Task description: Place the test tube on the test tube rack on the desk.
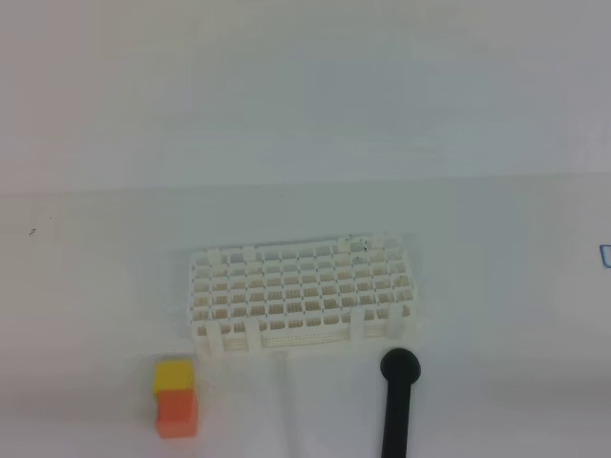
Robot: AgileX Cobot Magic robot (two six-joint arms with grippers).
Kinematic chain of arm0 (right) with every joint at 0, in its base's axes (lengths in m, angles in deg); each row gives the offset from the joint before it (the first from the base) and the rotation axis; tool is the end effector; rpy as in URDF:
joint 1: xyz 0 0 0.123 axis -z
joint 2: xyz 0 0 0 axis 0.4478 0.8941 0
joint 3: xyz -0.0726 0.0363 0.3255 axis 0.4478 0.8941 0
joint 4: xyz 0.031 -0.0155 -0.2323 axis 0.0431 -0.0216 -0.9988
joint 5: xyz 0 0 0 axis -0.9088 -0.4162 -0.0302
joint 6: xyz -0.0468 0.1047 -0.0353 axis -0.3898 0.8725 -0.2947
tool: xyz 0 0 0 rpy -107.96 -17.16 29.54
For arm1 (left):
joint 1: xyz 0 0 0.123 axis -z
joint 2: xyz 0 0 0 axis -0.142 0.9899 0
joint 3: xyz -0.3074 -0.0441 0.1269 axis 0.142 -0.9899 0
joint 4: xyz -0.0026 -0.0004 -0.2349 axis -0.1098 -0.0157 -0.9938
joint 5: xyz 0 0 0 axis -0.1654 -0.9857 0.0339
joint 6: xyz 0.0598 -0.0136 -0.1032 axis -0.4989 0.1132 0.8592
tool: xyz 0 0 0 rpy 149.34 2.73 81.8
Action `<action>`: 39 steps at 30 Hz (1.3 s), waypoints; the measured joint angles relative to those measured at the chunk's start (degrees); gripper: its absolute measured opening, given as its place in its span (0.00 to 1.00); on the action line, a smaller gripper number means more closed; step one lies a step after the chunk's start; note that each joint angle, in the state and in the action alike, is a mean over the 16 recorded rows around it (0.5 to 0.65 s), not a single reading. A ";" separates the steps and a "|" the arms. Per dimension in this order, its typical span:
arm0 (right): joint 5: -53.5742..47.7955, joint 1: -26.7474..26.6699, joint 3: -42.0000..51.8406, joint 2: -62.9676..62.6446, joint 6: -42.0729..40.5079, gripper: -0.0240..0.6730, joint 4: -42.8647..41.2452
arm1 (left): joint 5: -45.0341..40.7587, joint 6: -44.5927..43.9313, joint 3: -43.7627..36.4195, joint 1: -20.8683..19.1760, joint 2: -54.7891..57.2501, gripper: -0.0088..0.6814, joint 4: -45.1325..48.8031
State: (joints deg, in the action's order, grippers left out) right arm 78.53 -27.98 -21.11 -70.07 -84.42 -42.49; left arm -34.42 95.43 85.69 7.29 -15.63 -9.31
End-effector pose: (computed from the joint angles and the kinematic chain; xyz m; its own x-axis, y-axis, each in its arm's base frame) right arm 0.0168 0.0008 0.2126 0.1327 -0.2431 -0.9609 0.0050 0.9696 -0.2446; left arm 0.0167 -0.0005 0.2202 0.1266 0.0282 -0.9915 -0.0126 0.9996 0.0268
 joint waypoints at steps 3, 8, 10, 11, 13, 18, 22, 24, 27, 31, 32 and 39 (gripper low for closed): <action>5.70 0.00 0.00 0.00 -0.01 0.03 -0.08 | 3.74 0.14 0.00 0.00 0.00 0.01 0.07; 11.63 0.00 0.00 0.00 0.20 0.03 -0.14 | 7.65 1.01 0.00 0.00 0.00 0.01 0.19; 12.86 0.00 0.00 0.00 0.36 0.03 -0.15 | 9.11 2.71 0.00 0.00 0.00 0.01 0.24; 13.33 0.00 0.00 0.00 0.50 0.03 -0.15 | 9.86 3.86 0.00 0.00 0.00 0.01 0.25; 14.08 0.00 0.00 0.00 0.95 0.03 -0.15 | 11.29 6.42 0.00 0.00 0.00 0.01 0.29; 15.22 0.00 0.00 0.00 2.45 0.03 -0.15 | 14.62 14.04 0.00 0.00 0.00 0.01 0.55; 14.19 0.00 -0.52 0.00 3.59 0.03 -0.15 | 16.09 23.15 1.02 0.00 0.00 0.01 4.31; 12.74 0.00 -1.31 0.00 4.12 0.03 -0.15 | 15.89 28.62 2.38 0.00 0.01 0.01 8.14; 9.71 0.00 -3.26 0.01 4.77 0.03 -0.15 | 14.59 37.25 5.28 0.00 0.45 0.01 15.87; 4.04 0.00 -7.28 0.51 5.03 0.03 -0.15 | 12.66 51.32 10.24 0.00 2.57 0.01 30.05; 2.32 0.00 -8.54 0.78 5.04 0.03 -0.15 | 12.24 55.36 11.60 0.00 3.39 0.01 34.44; -10.90 0.00 -19.09 4.68 5.06 0.03 -0.03 | 11.84 84.71 19.99 0.00 12.98 0.01 67.15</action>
State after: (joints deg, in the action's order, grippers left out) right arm 67.63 -27.98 -40.20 -65.39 -79.37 -42.53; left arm -22.57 180.13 105.68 7.29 -2.65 57.84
